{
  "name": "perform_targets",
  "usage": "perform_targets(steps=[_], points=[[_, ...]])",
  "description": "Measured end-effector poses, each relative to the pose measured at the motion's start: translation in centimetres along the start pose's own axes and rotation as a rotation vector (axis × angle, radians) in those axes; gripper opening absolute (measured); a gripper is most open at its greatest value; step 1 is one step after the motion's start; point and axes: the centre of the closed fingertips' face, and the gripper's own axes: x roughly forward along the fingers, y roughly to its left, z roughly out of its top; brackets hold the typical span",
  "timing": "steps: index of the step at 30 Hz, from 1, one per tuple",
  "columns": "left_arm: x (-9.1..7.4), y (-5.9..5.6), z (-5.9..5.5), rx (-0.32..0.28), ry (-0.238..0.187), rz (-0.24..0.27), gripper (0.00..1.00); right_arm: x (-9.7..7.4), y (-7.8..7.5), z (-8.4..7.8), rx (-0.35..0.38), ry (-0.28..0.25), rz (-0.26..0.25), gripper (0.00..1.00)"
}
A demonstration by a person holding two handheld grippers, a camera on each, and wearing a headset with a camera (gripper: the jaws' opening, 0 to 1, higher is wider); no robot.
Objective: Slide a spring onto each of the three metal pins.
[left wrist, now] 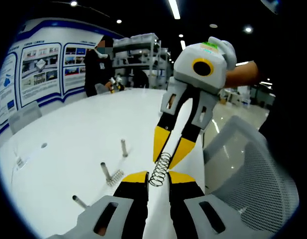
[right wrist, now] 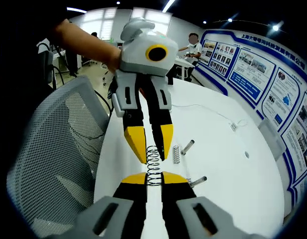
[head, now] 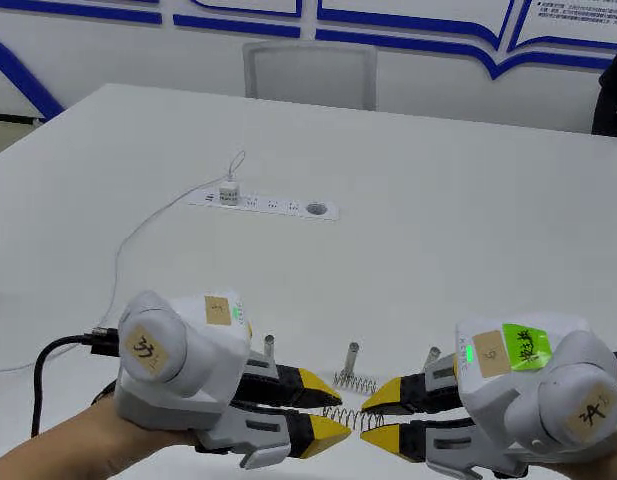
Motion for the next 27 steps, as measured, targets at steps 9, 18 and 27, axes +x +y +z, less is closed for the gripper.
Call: perform_targets(steps=[9, 18, 27], points=[[0.00, -0.37, 0.20, 0.093, 0.007, 0.006, 0.12, -0.19, 0.07, 0.33, -0.023, -0.008, 0.007, 0.10], [-0.03, -0.45, 0.12, 0.160, 0.025, 0.016, 0.09, -0.27, 0.12, 0.31, -0.081, -0.007, 0.002, 0.11], [-0.25, -0.51, 0.27, 0.185, 0.021, 0.012, 0.09, -0.32, -0.10, 0.53, -0.055, -0.034, -0.001, 0.14]])
